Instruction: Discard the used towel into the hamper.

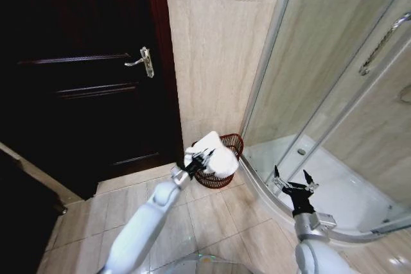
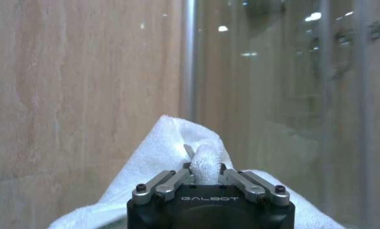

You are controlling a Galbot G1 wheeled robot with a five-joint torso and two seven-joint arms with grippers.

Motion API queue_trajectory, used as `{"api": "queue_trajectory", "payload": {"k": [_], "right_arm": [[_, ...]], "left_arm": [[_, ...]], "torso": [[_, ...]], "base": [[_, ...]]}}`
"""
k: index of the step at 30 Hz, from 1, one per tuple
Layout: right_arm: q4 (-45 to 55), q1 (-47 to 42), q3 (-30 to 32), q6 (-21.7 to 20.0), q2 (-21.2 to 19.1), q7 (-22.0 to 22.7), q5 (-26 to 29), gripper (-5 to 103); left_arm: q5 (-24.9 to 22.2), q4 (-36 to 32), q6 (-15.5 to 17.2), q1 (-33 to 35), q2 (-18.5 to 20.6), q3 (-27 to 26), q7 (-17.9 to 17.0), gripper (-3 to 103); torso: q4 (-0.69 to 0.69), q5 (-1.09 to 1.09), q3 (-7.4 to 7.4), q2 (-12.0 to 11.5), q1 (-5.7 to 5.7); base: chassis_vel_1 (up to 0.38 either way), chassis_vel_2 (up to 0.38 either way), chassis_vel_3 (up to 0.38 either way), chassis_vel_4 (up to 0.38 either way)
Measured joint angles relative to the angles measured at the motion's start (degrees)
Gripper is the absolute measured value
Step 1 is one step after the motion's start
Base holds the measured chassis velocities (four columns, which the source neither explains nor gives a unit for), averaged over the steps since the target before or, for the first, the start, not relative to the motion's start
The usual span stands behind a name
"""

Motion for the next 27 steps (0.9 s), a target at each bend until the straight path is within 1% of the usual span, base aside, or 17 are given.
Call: {"api": "queue_trajectory", "payload": {"k": [1, 2, 5, 15, 18, 23, 27], "right_arm": [[0.0, 0.1, 0.1, -0.2, 0.0, 0.1, 0.0, 100], [-0.2, 0.2, 0.2, -0.2, 0.0, 0.1, 0.0, 100], [-0.5, 0.3, 0.5, -0.2, 0.0, 0.2, 0.2, 100], [-1.3, 0.4, 0.6, -0.4, 0.0, 0.5, 1.1, 100], [-1.7, 0.4, 0.6, 0.0, 0.0, 0.5, 1.3, 100], [-2.1, 0.2, 0.5, 1.1, -0.3, 0.4, 1.7, 100], [-2.1, -0.2, 0.8, 1.4, -0.8, 0.4, 2.4, 100]], "left_arm": [[0.1, 1.5, 0.1, -1.6, -0.7, 0.8, -1.7, 12], [0.1, 2.2, 0.3, -2.4, -1.1, 1.1, -2.5, 12], [0.0, 2.9, 0.8, -3.2, -1.7, 1.2, -3.2, 12], [0.3, 2.8, 1.5, -2.3, -2.5, -0.4, -3.8, 12], [0.9, 2.2, 1.8, -1.9, -2.6, -0.7, -3.9, 12], [2.6, 1.1, 3.3, -1.0, -2.9, -1.2, -4.5, 12], [3.4, 0.6, 3.7, -0.3, -3.1, -1.4, -4.6, 12]], "torso": [[0.01, 0.01, 0.0, 0.0, 0.0], [0.01, 0.0, 0.0, 0.0, 0.0], [0.01, 0.01, 0.0, 0.0, 0.0], [0.02, 0.01, 0.0, 0.0, 0.0], [0.02, 0.0, 0.0, 0.0, 0.0], [0.02, -0.01, 0.0, 0.0, 0.0], [0.02, -0.01, 0.0, 0.0, 0.0]], "base": [[0.0, 0.0, 0.0, 0.0], [0.0, 0.0, 0.0, 0.0], [0.0, 0.0, 0.0, 0.0], [0.0, 0.0, 0.0, 0.0], [0.0, 0.0, 0.0, 0.0], [0.0, 0.0, 0.0, 0.0], [0.0, 0.0, 0.0, 0.0]]}}
